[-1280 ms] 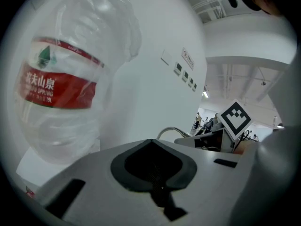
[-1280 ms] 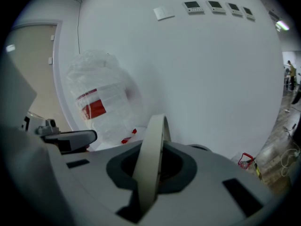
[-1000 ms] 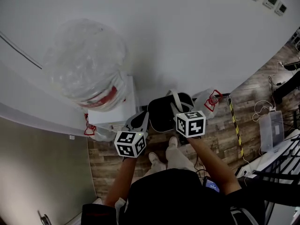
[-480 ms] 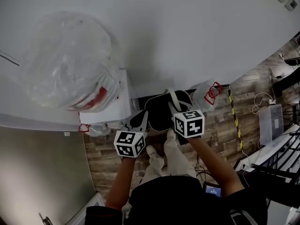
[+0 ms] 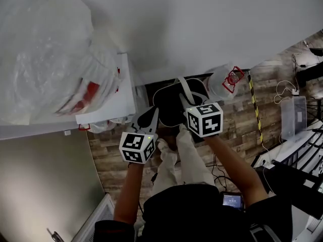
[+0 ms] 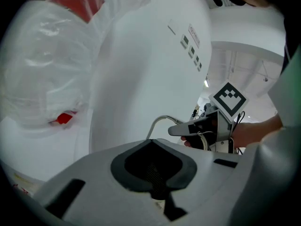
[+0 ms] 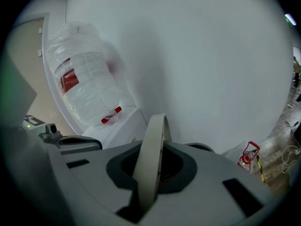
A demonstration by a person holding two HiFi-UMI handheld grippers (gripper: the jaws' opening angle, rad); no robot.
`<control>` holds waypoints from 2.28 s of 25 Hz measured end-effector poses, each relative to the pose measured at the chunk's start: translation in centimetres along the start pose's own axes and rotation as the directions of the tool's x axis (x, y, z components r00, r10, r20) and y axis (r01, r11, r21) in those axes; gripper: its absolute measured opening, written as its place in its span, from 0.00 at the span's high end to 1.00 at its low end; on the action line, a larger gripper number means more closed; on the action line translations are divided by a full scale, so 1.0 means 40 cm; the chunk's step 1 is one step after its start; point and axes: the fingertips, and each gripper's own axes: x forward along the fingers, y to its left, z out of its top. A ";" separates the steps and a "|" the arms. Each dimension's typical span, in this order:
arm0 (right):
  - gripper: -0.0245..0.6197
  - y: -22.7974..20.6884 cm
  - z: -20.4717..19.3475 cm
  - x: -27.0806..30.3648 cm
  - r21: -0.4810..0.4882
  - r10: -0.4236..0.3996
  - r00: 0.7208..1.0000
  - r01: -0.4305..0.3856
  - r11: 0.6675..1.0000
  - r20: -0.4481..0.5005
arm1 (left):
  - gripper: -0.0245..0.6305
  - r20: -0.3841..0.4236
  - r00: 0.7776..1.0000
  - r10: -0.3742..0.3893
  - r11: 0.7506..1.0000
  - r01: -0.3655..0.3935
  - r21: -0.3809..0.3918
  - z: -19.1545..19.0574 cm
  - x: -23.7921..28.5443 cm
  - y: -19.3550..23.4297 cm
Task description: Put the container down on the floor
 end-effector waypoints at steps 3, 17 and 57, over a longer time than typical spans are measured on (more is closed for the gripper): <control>0.91 -0.001 -0.012 0.031 -0.015 0.007 1.000 -0.007 1.000 -0.006 | 0.94 -0.010 1.000 -0.010 1.000 0.010 -0.011 -0.029 0.019 0.010; 0.91 -0.054 -0.085 0.136 0.018 -0.003 0.998 0.005 1.000 -0.067 | 0.94 -0.070 0.994 -0.084 0.996 0.083 -0.012 -0.139 0.128 0.016; 0.91 -0.218 -0.393 0.364 0.010 -0.054 0.979 0.057 0.998 -0.194 | 0.94 -0.176 0.984 -0.027 0.988 -0.001 -0.157 -0.493 0.274 0.134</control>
